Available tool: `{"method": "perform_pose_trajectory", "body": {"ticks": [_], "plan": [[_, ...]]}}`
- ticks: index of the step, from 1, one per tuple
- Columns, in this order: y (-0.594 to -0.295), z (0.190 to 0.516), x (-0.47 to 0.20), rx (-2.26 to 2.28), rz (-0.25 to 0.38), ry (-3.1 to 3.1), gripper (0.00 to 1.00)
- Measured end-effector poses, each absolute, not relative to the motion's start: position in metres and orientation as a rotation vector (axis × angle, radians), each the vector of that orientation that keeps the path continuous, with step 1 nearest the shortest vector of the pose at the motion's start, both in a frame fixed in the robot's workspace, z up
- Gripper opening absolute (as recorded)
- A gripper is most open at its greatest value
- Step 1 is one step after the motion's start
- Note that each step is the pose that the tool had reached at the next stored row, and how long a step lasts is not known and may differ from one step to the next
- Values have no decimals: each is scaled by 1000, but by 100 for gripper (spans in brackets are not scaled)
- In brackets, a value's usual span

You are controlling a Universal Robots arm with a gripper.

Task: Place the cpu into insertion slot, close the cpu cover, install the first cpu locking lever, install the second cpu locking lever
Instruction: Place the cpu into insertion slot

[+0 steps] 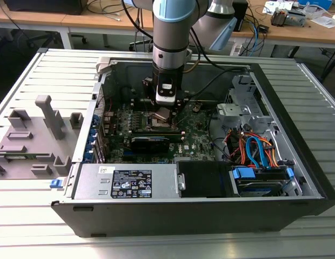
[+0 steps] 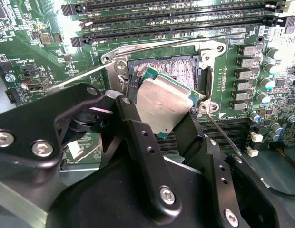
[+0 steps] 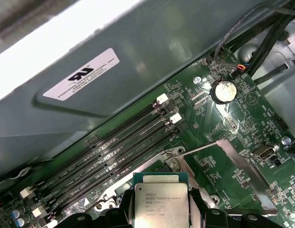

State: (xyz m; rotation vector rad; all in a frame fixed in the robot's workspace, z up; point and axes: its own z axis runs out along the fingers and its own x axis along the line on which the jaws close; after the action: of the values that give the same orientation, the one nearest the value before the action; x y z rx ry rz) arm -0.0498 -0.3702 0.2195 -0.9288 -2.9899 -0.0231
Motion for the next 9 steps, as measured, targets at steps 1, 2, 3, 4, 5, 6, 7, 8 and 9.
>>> {"method": "perform_pose_trajectory", "body": {"ticks": [1, 2, 3, 4, 5, 6, 7, 8, 9], "plan": [[-370, 220, -50, -930, -23, -2989, 55], [-370, 220, -50, -931, -23, -2989, 55], [-370, 220, -50, -932, -23, -2989, 55], [-370, 220, -50, -933, -23, -2989, 55], [-370, 220, -50, -935, -23, -2988, 55], [-370, 220, -50, -936, -23, -2988, 55], [-370, 220, -50, -937, -23, -2987, 55], [-370, 220, -50, -939, -23, -2987, 55], [-370, 220, -50, -940, -23, -2986, 55]]}}
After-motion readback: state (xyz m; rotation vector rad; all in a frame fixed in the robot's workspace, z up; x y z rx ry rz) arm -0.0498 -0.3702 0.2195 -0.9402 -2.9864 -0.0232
